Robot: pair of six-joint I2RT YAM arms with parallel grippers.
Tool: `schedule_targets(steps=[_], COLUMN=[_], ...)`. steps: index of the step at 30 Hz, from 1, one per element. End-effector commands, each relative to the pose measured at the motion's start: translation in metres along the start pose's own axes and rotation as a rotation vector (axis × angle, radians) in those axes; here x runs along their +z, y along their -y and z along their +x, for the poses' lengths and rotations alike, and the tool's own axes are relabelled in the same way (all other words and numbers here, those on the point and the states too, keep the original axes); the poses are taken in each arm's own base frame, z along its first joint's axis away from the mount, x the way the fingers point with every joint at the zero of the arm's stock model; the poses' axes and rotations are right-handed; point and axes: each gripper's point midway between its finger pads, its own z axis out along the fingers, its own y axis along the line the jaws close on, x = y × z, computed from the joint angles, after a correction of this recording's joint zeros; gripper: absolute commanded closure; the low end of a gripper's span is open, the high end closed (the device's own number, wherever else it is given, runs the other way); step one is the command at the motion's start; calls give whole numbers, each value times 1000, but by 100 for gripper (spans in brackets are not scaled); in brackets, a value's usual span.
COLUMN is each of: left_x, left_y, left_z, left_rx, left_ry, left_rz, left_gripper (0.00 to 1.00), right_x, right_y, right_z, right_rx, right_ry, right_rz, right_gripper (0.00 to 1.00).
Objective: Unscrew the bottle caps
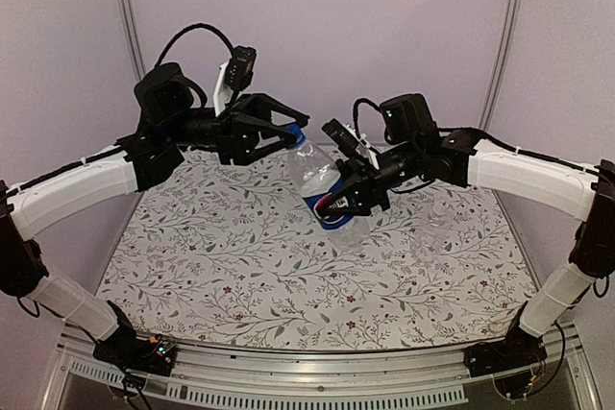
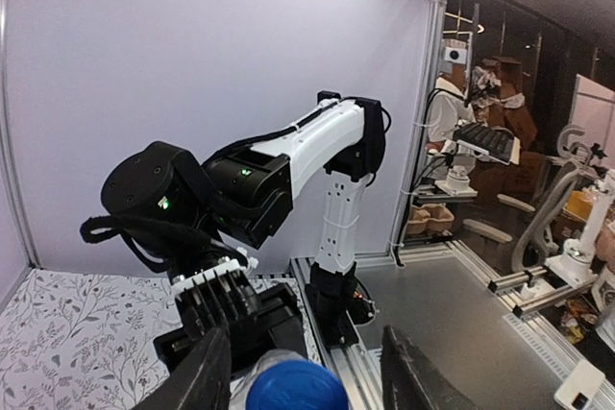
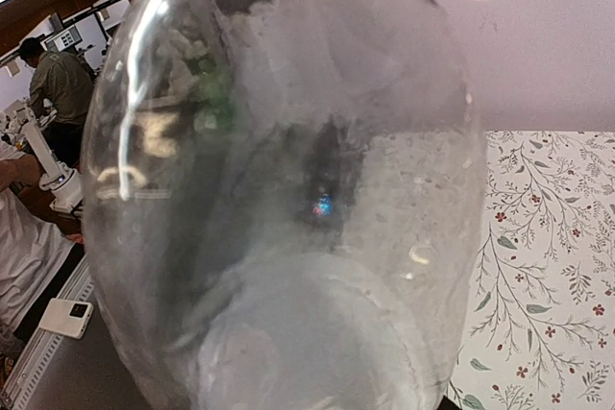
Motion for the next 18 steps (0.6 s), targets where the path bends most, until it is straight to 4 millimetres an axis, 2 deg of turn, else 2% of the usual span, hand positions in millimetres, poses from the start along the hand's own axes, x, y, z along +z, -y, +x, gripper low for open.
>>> schedule_targets(steps=[1,9,11,18], left_x=[0,-1,-1,-7], left_y=[-4,-7,-10,-25], left_z=[-2,0,1,-4], left_rx=[13,4,-1,-34], left_ry=[7,4,2,26], left_rz=[9,-6,-22,-152], left_gripper=[50,62,67,85], right_x=[0,0,0,-4], right_y=[1,1,3,26], right_z=[-1,0,1,4], right_rx=[0,0,1,16], right_ry=[1,-2,-4,-29], right_rz=[-15,-10,-1,158], right_gripper=[60,60,60,60])
